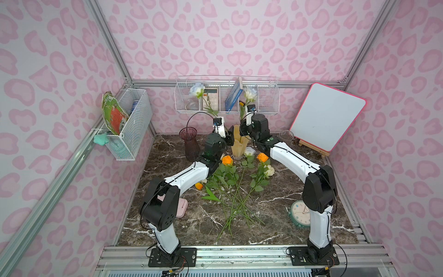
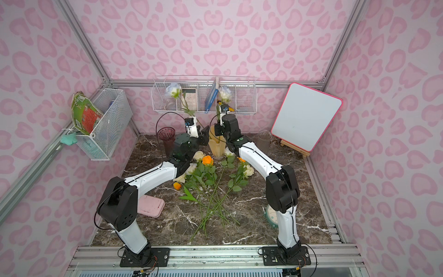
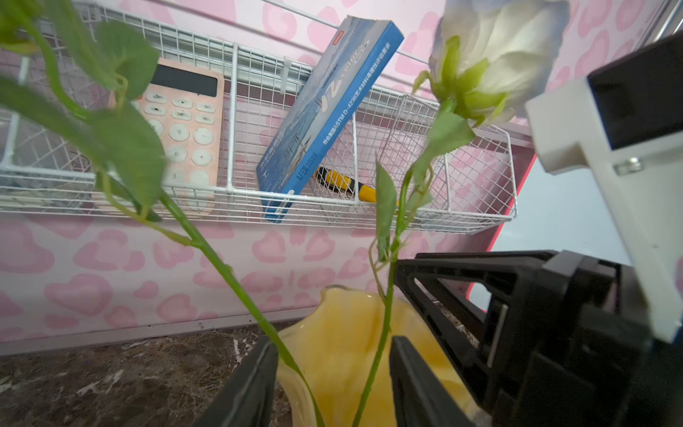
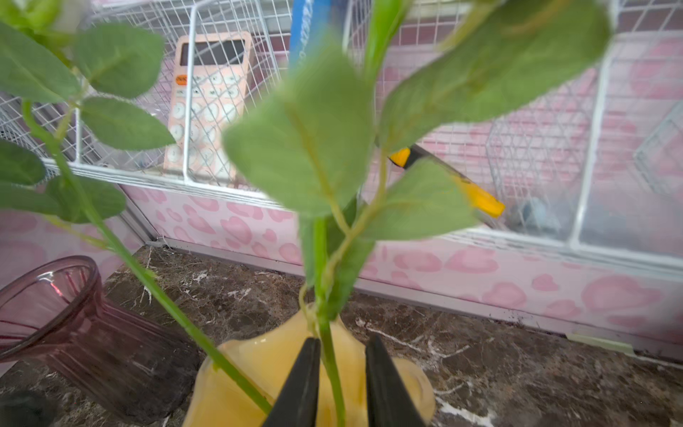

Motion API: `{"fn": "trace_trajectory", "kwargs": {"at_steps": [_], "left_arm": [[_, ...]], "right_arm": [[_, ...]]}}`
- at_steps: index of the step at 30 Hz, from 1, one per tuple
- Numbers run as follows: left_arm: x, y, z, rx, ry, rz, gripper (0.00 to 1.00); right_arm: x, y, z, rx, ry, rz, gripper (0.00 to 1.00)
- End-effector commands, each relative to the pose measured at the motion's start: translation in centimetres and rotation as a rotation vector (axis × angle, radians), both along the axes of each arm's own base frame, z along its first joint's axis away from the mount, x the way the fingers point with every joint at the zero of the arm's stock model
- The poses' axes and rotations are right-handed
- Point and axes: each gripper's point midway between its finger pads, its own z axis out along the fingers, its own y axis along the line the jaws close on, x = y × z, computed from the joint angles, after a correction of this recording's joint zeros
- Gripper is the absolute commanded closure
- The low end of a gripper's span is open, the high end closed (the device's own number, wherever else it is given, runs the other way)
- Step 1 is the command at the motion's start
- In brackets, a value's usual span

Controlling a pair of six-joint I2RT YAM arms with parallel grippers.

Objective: Arrange the flowers in different vases according to their colors
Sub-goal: Insert the flower into the vase.

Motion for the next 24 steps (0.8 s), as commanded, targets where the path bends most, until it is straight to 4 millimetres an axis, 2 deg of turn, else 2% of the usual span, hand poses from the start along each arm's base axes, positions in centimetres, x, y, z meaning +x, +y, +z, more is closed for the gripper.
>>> {"fn": "trace_trajectory", "kwargs": {"at_steps": [1,5,9,11,15,21,24], "left_arm": [[-1.4,-0.1,-0.4,-0.002,0.035,-0.031,0.45],[-3.2,-0.8,0.1,0.009,0.043,-0.077,0.45],[-5.9,-2.0,1.9,0.015,0.036,-0.17,0.43],[-7.3,-2.4,2.9,0.017,0.034,-0.196,0.43],[-10.4,-2.4,4.2,0.033,0.045,-0.231,0.41],[-14.5,0.3,5.4,0.044,0.078,-0.197,0.41],[-16.5,1.6,4.7,0.071,0.133,-0.201,0.4]], "right_arm": [[-0.7,0.1,1.6,0.057,-0.059,0.004,0.59],[-1.5,0.5,1.0,0.035,-0.044,0.018,0.44],[-2.8,0.0,2.8,0.053,-0.088,0.016,0.28],[-3.5,-0.3,3.8,0.056,-0.11,0.022,0.23],[-5.4,-0.3,5.6,0.069,-0.138,0.054,0.22],[-9.5,-0.5,8.7,0.117,-0.16,0.103,0.22],[-12.1,-0.4,8.1,0.132,-0.071,0.128,0.22]]}}
